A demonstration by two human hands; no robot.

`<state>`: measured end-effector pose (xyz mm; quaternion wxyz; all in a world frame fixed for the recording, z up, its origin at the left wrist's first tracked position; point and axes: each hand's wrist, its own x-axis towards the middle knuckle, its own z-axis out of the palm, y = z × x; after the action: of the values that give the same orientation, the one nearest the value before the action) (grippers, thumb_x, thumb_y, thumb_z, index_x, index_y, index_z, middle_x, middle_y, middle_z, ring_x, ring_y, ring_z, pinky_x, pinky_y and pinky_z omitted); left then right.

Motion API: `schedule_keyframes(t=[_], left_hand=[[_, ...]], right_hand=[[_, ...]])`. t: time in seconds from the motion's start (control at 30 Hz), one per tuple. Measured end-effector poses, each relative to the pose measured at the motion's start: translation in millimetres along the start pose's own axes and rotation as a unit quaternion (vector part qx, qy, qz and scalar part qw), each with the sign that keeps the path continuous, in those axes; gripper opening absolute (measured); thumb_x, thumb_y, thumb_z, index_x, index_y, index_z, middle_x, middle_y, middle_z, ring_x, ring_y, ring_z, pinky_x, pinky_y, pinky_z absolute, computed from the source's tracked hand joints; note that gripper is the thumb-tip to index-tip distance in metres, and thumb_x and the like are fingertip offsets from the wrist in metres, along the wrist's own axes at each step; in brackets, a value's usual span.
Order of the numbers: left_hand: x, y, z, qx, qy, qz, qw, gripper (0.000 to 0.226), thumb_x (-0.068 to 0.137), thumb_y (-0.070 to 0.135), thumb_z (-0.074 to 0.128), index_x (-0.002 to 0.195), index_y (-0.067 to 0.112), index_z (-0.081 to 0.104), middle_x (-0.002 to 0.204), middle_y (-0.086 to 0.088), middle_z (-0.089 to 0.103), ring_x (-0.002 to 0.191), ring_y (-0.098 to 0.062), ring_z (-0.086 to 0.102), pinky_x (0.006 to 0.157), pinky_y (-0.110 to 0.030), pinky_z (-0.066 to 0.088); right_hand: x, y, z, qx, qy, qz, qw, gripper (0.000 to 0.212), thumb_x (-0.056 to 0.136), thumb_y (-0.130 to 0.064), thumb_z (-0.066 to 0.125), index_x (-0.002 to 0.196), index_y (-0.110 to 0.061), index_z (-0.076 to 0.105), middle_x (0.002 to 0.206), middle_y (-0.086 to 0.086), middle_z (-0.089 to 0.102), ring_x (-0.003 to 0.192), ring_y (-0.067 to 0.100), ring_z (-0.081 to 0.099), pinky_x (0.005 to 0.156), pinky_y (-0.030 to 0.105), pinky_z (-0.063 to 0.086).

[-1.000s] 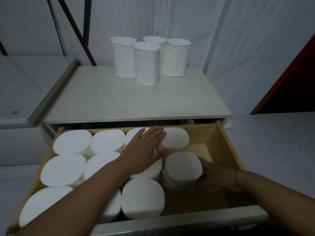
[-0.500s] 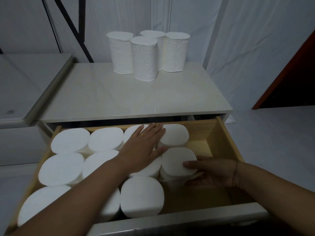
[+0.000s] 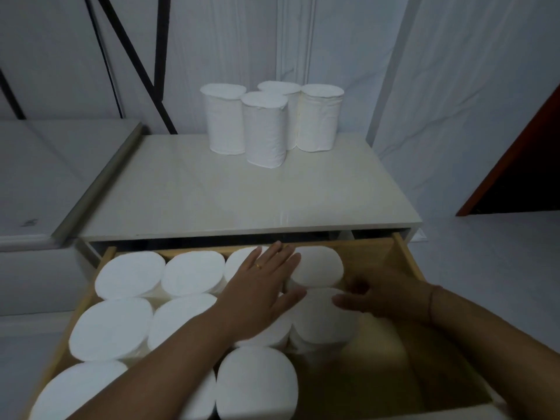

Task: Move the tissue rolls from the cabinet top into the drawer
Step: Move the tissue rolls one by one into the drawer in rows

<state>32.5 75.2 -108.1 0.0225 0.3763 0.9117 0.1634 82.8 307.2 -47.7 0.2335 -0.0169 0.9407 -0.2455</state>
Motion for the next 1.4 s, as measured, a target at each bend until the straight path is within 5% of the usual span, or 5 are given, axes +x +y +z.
schedule_keyframes(t=[0.13, 0.33, 0.67, 1.1, 1.4], left_hand=[[2, 0, -3, -0.018, -0.002, -0.006, 1.000, 0.079, 0.082, 0.073, 0.000, 0.148, 0.031, 0.012, 0.158, 0.011, 0.005, 0.142, -0.001, -0.010, 0.116, -0.027, -0.009], [3, 1, -3, -0.012, -0.002, -0.011, 1.000, 0.076, 0.085, 0.071, 0.008, 0.149, 0.030, 0.013, 0.158, 0.009, 0.007, 0.143, -0.002, -0.008, 0.116, -0.027, -0.009], [3, 0, 0, -0.010, 0.008, -0.010, 1.000, 0.069, 0.090, 0.064, 0.026, 0.149, 0.033, 0.007, 0.158, 0.013, 0.001, 0.142, -0.002, -0.013, 0.113, -0.028, -0.016], [7, -3, 0, -0.016, -0.003, -0.003, 1.000, 0.070, 0.091, 0.062, 0.026, 0.149, 0.031, 0.004, 0.158, 0.012, -0.004, 0.141, -0.002, -0.019, 0.111, -0.031, -0.021], [6, -4, 1, -0.011, 0.017, 0.004, 1.000, 0.069, 0.091, 0.060, 0.029, 0.150, 0.029, 0.008, 0.158, 0.010, 0.001, 0.138, 0.000, -0.019, 0.108, -0.026, -0.025]], right_hand=[[13, -24, -55, 0.109, 0.158, -0.063, 0.979, 0.031, 0.081, -0.044, 0.062, 0.095, -0.016, 0.066, 0.088, 0.002, 0.068, 0.080, 0.018, 0.066, 0.076, 0.033, 0.057], [99, -49, -82, 0.314, 0.284, -0.084, 0.902, 0.061, 0.079, -0.036, 0.071, 0.129, -0.014, 0.045, 0.124, 0.005, 0.053, 0.109, 0.016, 0.054, 0.095, 0.029, 0.044], [210, -111, -134, 0.243, 0.388, -0.143, 0.877, 0.087, 0.071, -0.039, 0.078, 0.138, -0.010, 0.031, 0.141, 0.007, 0.038, 0.128, 0.019, 0.039, 0.106, 0.026, 0.032], [245, -143, -166, 0.102, 0.356, -0.115, 0.922, 0.091, 0.065, -0.055, 0.076, 0.136, -0.010, 0.041, 0.142, 0.009, 0.038, 0.127, 0.021, 0.042, 0.105, 0.028, 0.034], [153, -113, -157, 0.115, 0.218, -0.130, 0.960, 0.065, 0.063, -0.039, 0.082, 0.119, -0.021, 0.052, 0.116, -0.002, 0.054, 0.102, 0.016, 0.052, 0.087, 0.030, 0.047]])
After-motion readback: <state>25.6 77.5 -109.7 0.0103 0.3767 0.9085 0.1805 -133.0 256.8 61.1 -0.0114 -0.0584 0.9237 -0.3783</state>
